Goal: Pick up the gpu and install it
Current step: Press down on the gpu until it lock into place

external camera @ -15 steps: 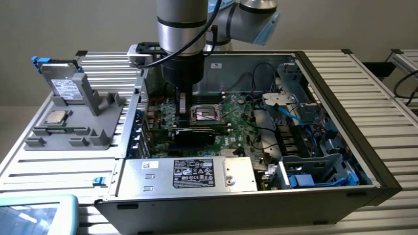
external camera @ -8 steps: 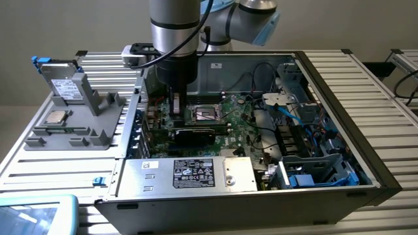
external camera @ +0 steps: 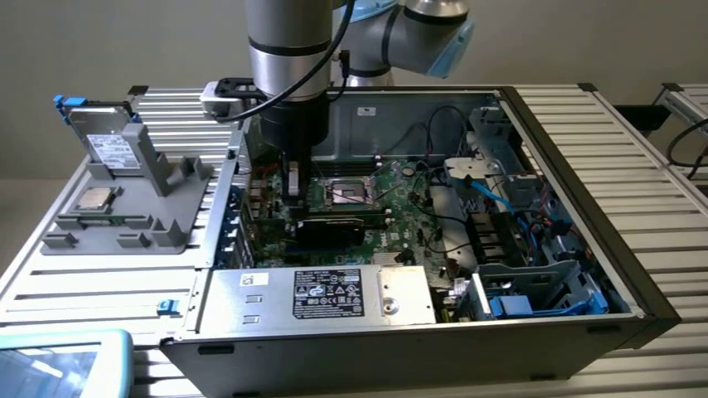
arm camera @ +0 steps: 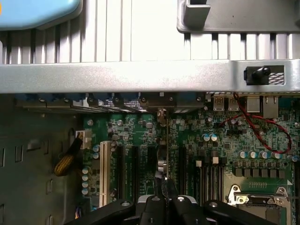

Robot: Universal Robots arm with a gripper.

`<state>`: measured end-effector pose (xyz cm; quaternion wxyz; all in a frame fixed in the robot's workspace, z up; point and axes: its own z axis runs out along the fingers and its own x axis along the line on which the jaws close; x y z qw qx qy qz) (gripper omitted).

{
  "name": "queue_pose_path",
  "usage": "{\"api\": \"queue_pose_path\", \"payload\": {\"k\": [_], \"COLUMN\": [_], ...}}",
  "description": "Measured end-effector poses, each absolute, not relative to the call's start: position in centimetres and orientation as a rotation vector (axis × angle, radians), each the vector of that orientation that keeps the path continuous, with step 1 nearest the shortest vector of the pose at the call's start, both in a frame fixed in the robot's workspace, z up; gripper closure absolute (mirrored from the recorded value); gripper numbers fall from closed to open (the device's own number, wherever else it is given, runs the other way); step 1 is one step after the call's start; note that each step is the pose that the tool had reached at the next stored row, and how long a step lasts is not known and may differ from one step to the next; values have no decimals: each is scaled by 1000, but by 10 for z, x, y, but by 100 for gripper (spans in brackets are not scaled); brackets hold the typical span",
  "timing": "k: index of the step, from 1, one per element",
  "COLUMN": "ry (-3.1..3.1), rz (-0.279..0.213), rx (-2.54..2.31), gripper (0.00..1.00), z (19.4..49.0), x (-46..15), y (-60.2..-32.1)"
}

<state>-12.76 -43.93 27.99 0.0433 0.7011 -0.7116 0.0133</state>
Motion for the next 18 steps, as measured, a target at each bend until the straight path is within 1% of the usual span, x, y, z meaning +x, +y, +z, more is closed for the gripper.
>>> {"api": "queue_pose_path", "payload": {"k": [18], "ry": [-2176], "rz": [41], "rx": [2144], "gripper": [88], "z": [276], "x": [-136], "y": [-438]}}
